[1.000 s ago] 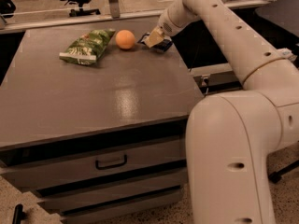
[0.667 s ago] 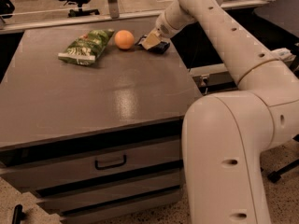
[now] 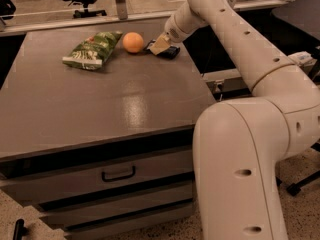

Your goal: Move rxbar blueberry near orange

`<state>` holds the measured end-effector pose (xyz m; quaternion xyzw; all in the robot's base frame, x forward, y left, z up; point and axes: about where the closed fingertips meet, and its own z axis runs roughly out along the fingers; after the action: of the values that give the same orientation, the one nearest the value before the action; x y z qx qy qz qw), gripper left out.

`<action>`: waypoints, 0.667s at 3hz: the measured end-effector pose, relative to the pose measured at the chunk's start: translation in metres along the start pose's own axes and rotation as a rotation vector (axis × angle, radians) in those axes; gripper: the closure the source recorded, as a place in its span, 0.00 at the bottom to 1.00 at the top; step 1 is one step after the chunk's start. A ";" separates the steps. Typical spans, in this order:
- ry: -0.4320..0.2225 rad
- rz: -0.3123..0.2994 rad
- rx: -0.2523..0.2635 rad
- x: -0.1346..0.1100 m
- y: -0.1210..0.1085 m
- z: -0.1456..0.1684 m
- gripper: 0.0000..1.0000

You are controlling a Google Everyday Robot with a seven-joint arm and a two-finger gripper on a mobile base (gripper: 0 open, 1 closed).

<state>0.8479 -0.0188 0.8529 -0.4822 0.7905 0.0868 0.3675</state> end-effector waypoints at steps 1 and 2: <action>0.003 0.000 -0.005 0.001 0.002 0.004 0.39; 0.005 0.000 -0.011 0.001 0.004 0.008 0.17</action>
Offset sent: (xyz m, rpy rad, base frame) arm 0.0002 0.0025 -0.0037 -0.0007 0.0051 0.0031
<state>0.8483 -0.0139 0.8455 -0.4844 0.7909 0.0898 0.3629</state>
